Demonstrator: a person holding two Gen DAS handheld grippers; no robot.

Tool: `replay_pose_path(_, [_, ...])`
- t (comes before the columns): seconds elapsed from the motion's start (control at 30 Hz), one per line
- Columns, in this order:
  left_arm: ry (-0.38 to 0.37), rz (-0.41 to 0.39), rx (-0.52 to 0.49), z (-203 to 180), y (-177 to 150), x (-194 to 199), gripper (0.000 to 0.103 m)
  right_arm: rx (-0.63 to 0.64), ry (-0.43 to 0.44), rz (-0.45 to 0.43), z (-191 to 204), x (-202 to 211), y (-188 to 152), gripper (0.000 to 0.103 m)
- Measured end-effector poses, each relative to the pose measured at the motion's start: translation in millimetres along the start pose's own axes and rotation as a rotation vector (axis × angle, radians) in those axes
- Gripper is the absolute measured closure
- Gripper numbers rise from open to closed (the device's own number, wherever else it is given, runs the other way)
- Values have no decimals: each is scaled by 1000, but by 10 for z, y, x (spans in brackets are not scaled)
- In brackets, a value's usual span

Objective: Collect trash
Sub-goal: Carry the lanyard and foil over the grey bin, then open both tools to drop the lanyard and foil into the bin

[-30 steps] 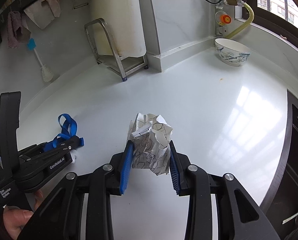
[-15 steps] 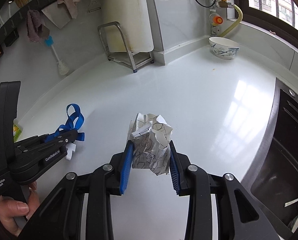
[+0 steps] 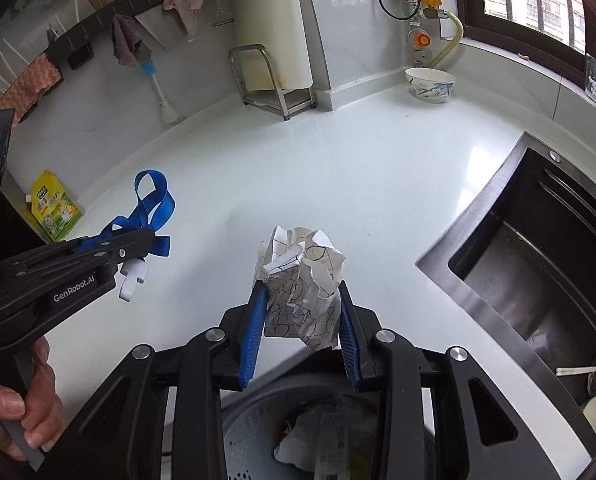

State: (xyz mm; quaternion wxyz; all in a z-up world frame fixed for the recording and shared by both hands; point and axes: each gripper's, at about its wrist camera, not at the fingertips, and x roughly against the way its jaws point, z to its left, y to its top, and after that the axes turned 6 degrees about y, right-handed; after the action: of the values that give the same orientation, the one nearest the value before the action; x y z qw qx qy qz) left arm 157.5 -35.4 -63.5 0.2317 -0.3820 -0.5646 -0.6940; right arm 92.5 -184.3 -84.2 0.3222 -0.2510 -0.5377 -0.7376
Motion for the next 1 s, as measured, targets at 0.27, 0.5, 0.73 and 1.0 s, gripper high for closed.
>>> replay_pose_path(0.27, [-17,46,-21,-442,-639,321,84,-12,31,77,-223,341,-629,70])
replay_pose_path(0.5, [-39,100,-29,-671,-1083,401,84,4,55,168,-287,429,-1086,70])
replay_pose_path(0.73, [-23,163,-14,-741,-1362,294,84,-21,58,215,-414,370,-1303,69])
replay_pose_path(1.0, [-15,181,17,-724,-1452,308,76,-18,75,217,-438,372,-1345,65])
